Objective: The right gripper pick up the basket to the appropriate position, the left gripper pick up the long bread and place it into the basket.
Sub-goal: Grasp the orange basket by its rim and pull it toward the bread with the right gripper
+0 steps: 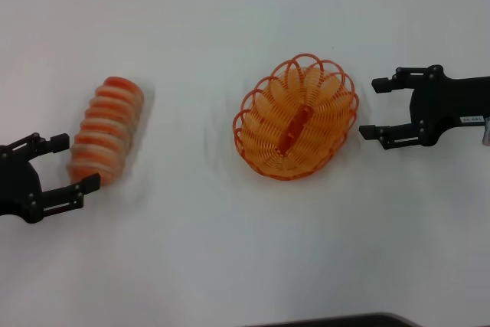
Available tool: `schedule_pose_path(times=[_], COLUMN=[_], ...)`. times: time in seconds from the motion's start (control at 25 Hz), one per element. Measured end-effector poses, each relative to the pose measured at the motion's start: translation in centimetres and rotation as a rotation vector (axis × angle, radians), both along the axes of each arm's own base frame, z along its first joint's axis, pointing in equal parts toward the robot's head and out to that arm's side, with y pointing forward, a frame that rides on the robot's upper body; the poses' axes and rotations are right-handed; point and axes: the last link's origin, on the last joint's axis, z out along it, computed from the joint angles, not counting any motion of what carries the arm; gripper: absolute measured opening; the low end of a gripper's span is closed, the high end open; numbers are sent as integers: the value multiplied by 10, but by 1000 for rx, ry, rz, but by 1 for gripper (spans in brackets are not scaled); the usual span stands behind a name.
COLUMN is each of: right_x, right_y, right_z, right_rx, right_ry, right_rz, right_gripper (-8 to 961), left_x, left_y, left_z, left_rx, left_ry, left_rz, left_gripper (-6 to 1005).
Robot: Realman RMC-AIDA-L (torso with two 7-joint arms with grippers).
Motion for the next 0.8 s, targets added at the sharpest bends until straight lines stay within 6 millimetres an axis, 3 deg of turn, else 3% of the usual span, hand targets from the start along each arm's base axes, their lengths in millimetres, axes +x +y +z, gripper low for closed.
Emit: schedule_pose_path(times=[0.52,0.8], right_x=[-1,-26], right_y=[4,31], right_z=[7,27], right_rx=[37,-23], right_ry=[31,199], right_rz=[-32,-319], right_gripper=[856,857], left_x=[-4,-3], left_y=[1,3], left_z=[0,0], left_rx=[10,17], left_ry=[19,17], left_rz=[14,15], left_gripper=[859,859])
